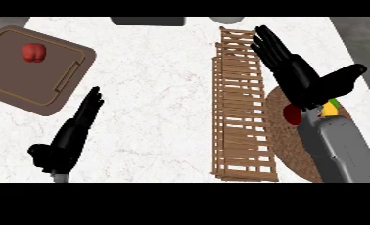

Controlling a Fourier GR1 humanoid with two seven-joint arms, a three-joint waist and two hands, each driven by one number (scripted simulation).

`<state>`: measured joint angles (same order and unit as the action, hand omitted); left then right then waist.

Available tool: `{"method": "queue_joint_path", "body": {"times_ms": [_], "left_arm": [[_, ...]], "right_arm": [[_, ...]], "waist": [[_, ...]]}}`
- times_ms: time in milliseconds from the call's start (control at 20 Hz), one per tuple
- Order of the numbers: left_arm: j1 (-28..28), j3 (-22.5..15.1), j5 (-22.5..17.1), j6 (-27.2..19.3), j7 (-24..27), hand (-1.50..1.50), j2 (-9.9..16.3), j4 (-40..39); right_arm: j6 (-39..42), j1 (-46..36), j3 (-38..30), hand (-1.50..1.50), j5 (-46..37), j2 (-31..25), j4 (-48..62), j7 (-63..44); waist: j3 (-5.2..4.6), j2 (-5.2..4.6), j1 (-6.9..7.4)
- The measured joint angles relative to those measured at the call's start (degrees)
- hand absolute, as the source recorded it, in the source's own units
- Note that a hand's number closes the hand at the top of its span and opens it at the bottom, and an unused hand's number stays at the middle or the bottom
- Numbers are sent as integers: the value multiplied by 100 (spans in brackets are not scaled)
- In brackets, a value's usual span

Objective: Pick the can from the placemat and place it in the tiered shelf

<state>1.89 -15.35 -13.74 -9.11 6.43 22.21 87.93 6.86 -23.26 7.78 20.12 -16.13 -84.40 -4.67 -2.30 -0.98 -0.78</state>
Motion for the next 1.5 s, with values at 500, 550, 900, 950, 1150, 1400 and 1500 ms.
{"method": "queue_joint_path", "body": {"times_ms": [500,550,900,950,1150,1400,1500], "left_arm": [[-589,740,-7,-768,-566,0,-38,216],[-630,752,5,-839,-696,0,-49,292],[-657,792,156,-1018,-1018,0,-146,492],[-676,815,158,-1019,-1046,0,-129,505],[-647,820,176,-1015,-1125,0,-118,567],[-677,869,185,-1012,-1223,0,-75,645],[-656,872,193,-1015,-1216,0,-96,635]], "right_arm": [[52,47,-1392,-150,137,-946,1157,320],[172,82,-1557,-150,253,-974,1355,484],[1797,287,-1977,-150,687,-1831,1621,890],[1994,292,-1928,-150,637,-2037,1540,811],[2600,315,-1608,-150,250,-2752,1106,502],[2700,190,-1094,-150,-701,-3436,283,33],[2650,168,-857,-150,-1142,-3624,-51,-201]], "waist": [[222,67,87],[227,69,95],[233,97,72],[232,102,63],[225,118,52],[218,129,70],[216,128,74]]}}
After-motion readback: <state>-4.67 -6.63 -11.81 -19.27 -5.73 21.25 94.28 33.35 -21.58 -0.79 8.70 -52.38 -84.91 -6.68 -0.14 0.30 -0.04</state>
